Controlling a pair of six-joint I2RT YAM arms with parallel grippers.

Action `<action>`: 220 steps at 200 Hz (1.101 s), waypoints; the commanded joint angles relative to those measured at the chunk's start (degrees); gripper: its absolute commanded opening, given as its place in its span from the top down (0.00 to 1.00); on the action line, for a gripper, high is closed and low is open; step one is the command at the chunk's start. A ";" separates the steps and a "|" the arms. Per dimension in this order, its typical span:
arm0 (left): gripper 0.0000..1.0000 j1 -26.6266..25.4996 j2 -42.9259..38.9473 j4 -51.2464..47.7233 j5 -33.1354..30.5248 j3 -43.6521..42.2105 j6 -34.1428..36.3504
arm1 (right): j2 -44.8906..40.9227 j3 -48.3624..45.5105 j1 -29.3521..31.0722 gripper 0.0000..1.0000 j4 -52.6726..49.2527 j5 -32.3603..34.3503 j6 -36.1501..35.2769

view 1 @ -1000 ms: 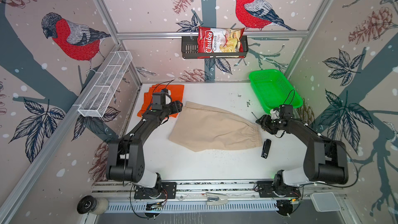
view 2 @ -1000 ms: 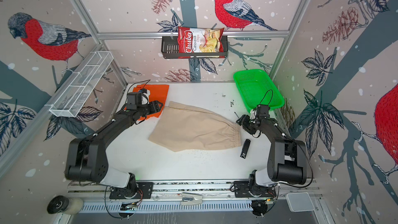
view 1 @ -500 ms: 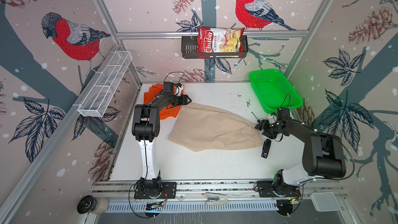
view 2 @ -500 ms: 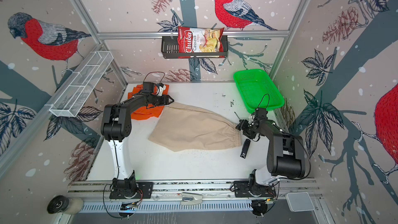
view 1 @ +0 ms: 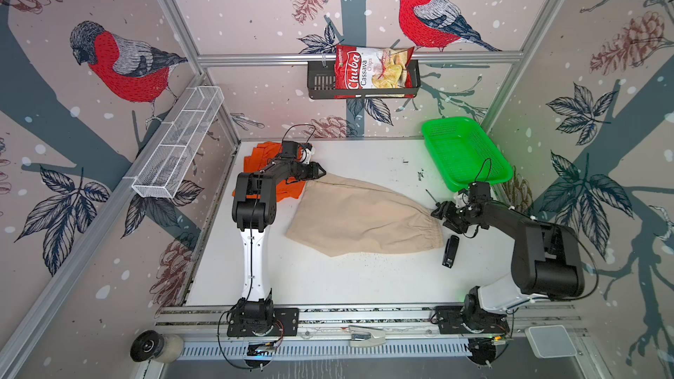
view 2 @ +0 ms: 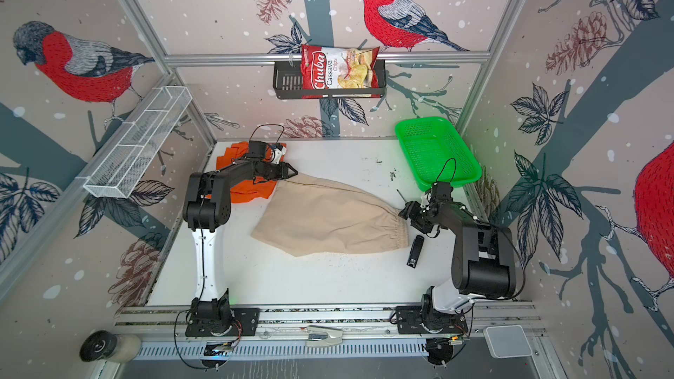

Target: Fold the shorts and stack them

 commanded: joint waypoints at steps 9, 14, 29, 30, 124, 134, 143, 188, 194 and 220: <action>0.65 -0.24 -0.55 1.01 1.58 -0.11 0.26 | -0.79 0.06 0.00 0.36 -1.36 3.11 -0.07; 0.68 -0.24 -0.74 1.12 1.62 -0.08 0.29 | -1.01 0.05 -0.05 0.36 -1.39 3.34 -0.14; 0.78 -0.24 -1.09 1.32 1.80 0.22 0.31 | -2.06 -0.07 -0.10 0.35 -1.79 4.55 0.00; 0.79 -0.24 -1.10 1.34 1.85 0.28 0.31 | -2.14 -0.11 -0.09 0.35 -1.80 4.68 -0.03; 0.84 -0.24 -3.80 0.43 0.61 0.69 1.41 | 0.14 -0.95 1.19 0.35 3.46 -4.10 -0.14; 0.80 -0.22 -3.54 0.11 0.25 0.87 1.61 | 0.58 -0.95 1.27 0.35 3.55 -4.06 -0.12; 0.77 -0.24 -3.17 -0.31 0.10 1.22 1.80 | 0.77 -1.01 1.31 0.35 3.63 -4.06 -0.09; 0.72 -0.24 -1.25 -2.40 -0.43 3.32 2.59 | 0.63 -1.21 1.37 0.36 3.73 -4.07 -0.01; 0.76 -0.24 -1.27 -2.41 -0.43 3.48 2.68 | 0.67 -1.28 1.41 0.36 3.74 -4.06 -0.03; 0.94 -0.24 -1.16 -2.99 -0.39 4.26 3.07 | 1.36 -1.30 1.50 0.38 4.26 -4.30 0.10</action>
